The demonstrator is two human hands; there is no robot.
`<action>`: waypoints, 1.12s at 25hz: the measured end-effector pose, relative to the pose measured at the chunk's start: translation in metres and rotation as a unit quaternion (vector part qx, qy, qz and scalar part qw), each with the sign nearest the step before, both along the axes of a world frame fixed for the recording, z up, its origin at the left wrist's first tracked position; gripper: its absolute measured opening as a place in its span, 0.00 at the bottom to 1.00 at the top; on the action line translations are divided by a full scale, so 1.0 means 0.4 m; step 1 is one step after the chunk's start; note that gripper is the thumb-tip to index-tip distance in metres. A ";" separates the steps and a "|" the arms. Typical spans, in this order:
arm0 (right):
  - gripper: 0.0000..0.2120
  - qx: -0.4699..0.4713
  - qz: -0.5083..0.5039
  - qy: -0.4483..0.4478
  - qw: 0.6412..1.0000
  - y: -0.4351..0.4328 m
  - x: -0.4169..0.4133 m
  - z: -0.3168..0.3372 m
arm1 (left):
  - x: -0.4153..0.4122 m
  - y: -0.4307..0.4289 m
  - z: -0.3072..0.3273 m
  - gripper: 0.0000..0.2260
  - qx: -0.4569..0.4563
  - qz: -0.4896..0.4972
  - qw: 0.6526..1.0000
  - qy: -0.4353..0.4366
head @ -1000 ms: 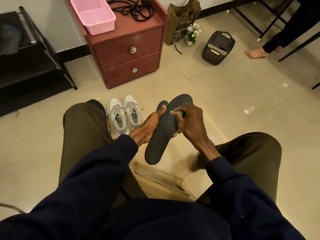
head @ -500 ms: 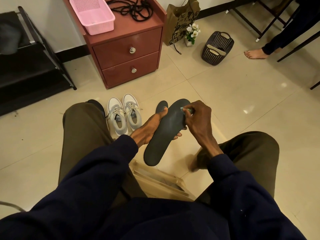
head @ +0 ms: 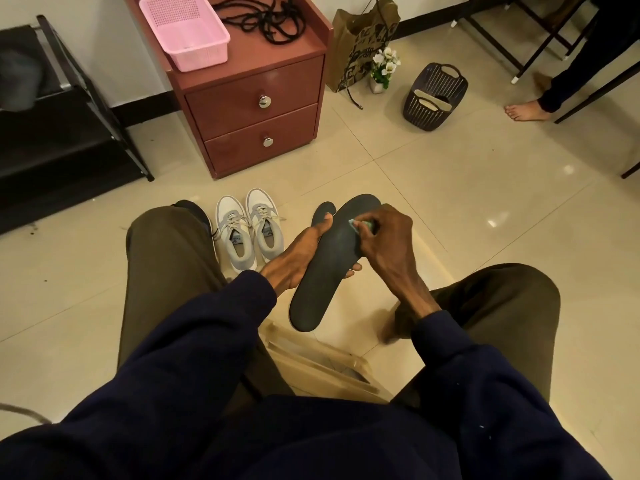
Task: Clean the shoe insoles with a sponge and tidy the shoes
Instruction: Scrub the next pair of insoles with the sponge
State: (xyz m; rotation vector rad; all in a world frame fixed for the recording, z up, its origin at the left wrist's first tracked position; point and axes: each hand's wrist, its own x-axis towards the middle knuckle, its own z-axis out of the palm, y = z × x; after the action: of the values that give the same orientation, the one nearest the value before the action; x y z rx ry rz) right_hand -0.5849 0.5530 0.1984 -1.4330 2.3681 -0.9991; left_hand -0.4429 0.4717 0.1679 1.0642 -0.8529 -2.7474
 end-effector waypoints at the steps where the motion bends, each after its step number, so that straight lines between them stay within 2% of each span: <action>1: 0.05 0.006 -0.038 -0.008 0.999 0.003 -0.027 -0.001 | -0.001 0.004 0.004 0.33 0.001 -0.016 1.000 0.011; 3: 0.04 0.008 -0.059 -0.022 0.998 0.013 -0.037 -0.002 | -0.002 0.008 0.001 0.34 0.003 -0.028 1.000 0.015; 4: 0.03 0.006 -0.033 -0.032 0.999 0.015 -0.020 -0.001 | -0.001 0.007 0.001 0.34 0.008 -0.020 1.000 0.005; 7: 0.02 0.014 0.121 -0.012 0.992 0.014 0.070 0.002 | 0.005 -0.014 -0.008 0.30 -0.020 0.019 0.999 -0.037; 8: 0.02 0.012 0.145 0.010 0.989 0.010 0.082 0.003 | 0.006 -0.017 -0.011 0.29 -0.037 0.025 0.998 -0.049; 10: 0.03 -0.003 0.100 0.034 0.994 0.000 0.054 0.001 | 0.006 -0.013 -0.006 0.30 -0.030 0.026 0.999 -0.035; 12: 0.05 -0.002 0.001 0.031 1.000 0.002 -0.019 -0.006 | 0.002 -0.003 0.004 0.33 -0.013 0.004 1.000 0.001; 14: 0.05 0.002 -0.045 0.019 0.999 0.013 -0.054 -0.015 | 0.001 0.000 0.004 0.35 -0.017 -0.013 1.000 0.013; 15: 0.04 -0.002 -0.033 0.005 0.999 0.016 -0.044 -0.012 | 0.001 0.000 0.007 0.34 -0.015 -0.007 1.000 0.005; 17: 0.03 0.012 0.055 -0.007 0.998 0.016 0.009 -0.006 | 0.003 -0.009 0.012 0.29 -0.011 0.036 0.999 -0.013; 19: 0.04 0.041 0.131 0.023 0.990 0.015 0.055 -0.007 | 0.005 -0.019 0.008 0.25 -0.034 0.066 0.997 -0.027; 21: 0.05 0.034 0.106 0.046 0.993 0.005 0.039 -0.012 | 0.006 -0.019 0.008 0.26 -0.042 0.069 0.996 -0.028; 24: 0.04 0.020 -0.017 0.042 0.999 0.009 -0.044 -0.019 | 0.003 -0.009 0.007 0.33 -0.047 0.022 0.999 -0.009; 25: 0.03 0.019 -0.030 0.034 0.999 0.014 -0.052 -0.021 | 0.004 -0.007 0.006 0.33 -0.048 0.015 0.999 -0.008; 28: 0.02 0.034 0.066 0.002 0.997 0.023 0.008 -0.008 | 0.003 -0.010 0.014 0.29 -0.027 0.043 0.998 -0.023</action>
State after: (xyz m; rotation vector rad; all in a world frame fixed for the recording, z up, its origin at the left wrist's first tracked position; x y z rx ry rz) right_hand -0.5815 0.5620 0.1951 -1.5448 2.2531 -0.8752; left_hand -0.4417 0.4676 0.1734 1.1313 -0.8622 -2.6244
